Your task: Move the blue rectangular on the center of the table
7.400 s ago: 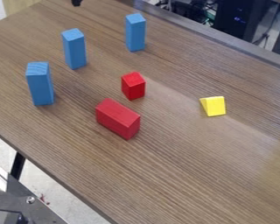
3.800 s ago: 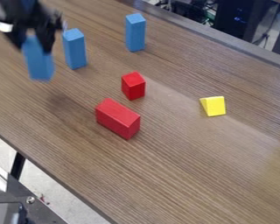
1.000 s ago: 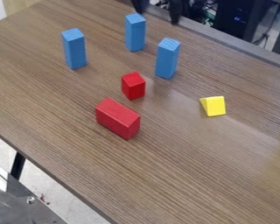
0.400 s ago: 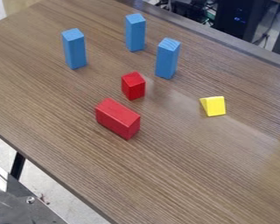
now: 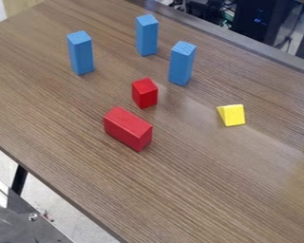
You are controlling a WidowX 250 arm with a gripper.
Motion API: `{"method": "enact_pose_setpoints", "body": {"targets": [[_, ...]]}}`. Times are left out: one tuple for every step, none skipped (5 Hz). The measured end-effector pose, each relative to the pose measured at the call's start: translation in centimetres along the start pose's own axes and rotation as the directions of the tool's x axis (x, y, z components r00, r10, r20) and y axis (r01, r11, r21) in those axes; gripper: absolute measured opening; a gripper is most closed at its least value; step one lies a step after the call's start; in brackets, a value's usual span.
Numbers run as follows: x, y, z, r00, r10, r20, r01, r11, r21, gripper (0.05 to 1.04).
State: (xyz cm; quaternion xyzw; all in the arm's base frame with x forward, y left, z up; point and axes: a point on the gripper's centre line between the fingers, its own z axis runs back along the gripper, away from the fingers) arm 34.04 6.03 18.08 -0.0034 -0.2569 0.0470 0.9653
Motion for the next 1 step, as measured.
{"method": "enact_pose_setpoints", "body": {"targets": [[0.00, -0.05, 0.00, 1.000, -0.001, 0.000, 0.001, 1.000, -0.001, 1.000]]}}
